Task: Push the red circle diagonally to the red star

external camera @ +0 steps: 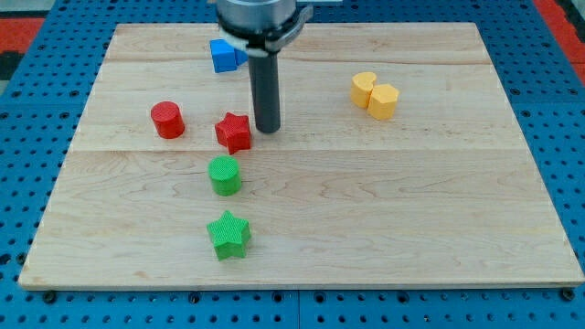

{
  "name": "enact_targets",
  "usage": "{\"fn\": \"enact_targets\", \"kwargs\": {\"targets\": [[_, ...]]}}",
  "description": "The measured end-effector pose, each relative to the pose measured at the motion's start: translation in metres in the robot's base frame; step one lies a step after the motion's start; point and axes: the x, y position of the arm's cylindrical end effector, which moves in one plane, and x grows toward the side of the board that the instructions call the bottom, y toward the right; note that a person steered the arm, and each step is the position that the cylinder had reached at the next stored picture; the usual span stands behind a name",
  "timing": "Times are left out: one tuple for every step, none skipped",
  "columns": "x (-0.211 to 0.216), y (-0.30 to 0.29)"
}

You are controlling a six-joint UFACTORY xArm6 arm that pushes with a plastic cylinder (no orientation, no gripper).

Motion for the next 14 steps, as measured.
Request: {"fn": "enact_targets", "kwargs": {"targets": [[-0.041,-0.059],[-0.063,-0.153],[-0.003,-0.21],[0.061,-0.209],[0.039,-0.162],[0.002,-0.151],[-0.003,-0.143],[-0.003,-0.207],[-0.006,-0.175],[-0.006,-0.145],[-0.026,-0.107],[-0.055,-0.098],[-0.064,-0.165],[-0.061,-0.229]]}}
